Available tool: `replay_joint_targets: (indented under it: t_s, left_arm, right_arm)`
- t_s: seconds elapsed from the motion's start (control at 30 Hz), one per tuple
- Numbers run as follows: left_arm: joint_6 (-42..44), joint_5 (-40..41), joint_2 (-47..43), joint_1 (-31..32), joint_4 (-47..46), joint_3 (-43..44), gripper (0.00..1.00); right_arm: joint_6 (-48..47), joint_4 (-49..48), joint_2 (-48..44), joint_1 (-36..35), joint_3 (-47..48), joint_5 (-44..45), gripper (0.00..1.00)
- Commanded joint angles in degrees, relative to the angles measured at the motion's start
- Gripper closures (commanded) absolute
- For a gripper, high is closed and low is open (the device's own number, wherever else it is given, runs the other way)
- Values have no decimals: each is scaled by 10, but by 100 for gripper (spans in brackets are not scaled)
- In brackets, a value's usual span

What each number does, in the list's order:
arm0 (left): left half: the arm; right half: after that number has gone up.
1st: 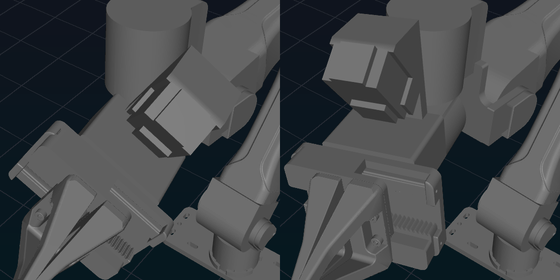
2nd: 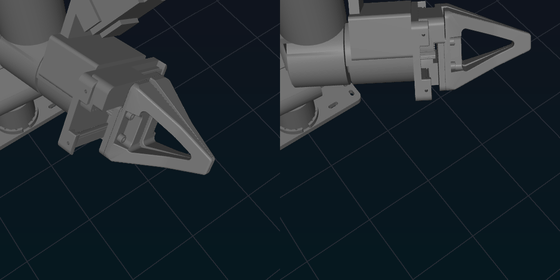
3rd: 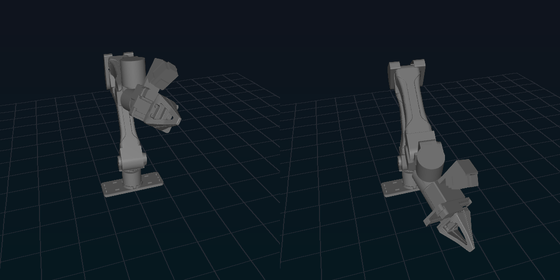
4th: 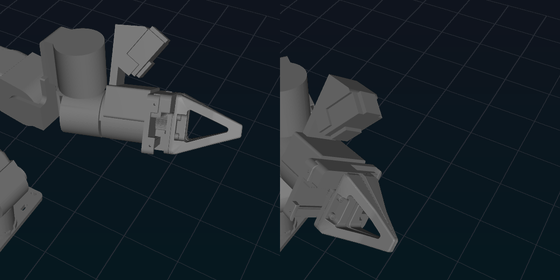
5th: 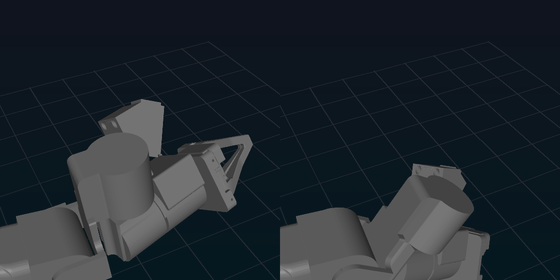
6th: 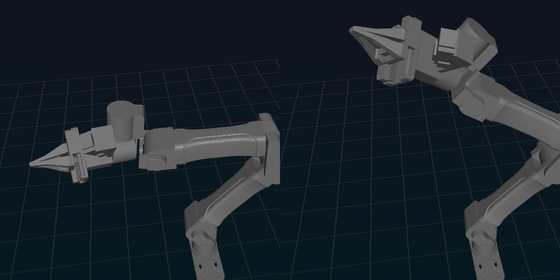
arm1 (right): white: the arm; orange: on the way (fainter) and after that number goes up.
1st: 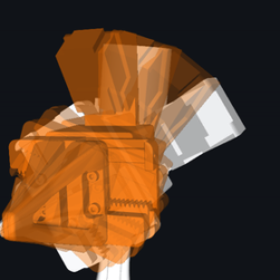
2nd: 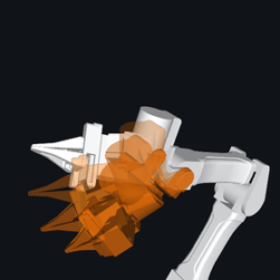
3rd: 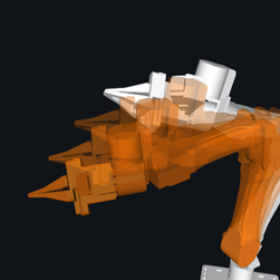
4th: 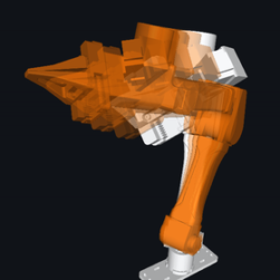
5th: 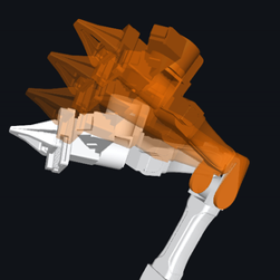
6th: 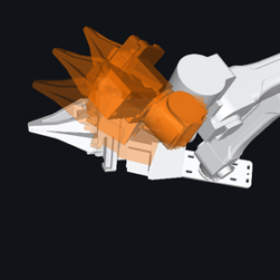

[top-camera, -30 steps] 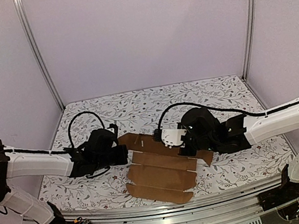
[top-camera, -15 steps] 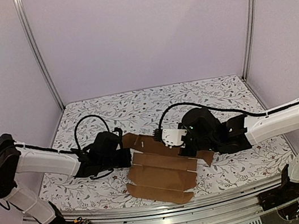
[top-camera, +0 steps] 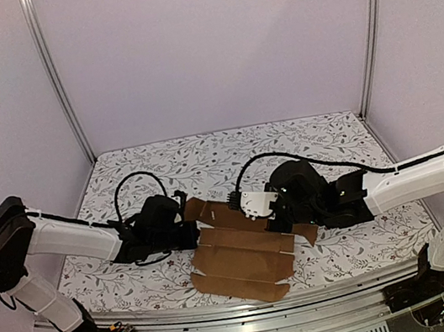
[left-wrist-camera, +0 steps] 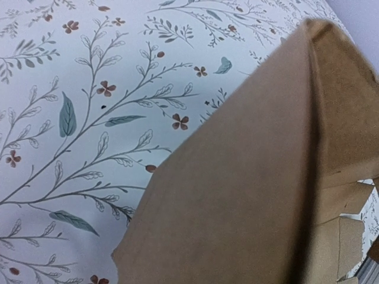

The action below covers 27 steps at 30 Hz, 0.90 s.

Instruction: Fold the paper box

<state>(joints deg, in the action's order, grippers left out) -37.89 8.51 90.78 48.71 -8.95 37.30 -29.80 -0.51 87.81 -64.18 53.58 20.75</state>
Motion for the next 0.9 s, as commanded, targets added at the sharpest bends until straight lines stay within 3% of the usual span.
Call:
replay_joint_targets:
  t_s: [0.0,0.37,0.87]
  left_arm:
    - [3,-36,5,-3,-16,4,100]
    - [-23,-112,26,-1,-55,5,100]
    - [-52,-124,63,26,-80,20,100]
  right_arm:
    - [13,-11,1,-7,3,10,100]
    - [18,-10,25,-7,14,38,100]
    - [28,-6,48,-7,18,67,100]
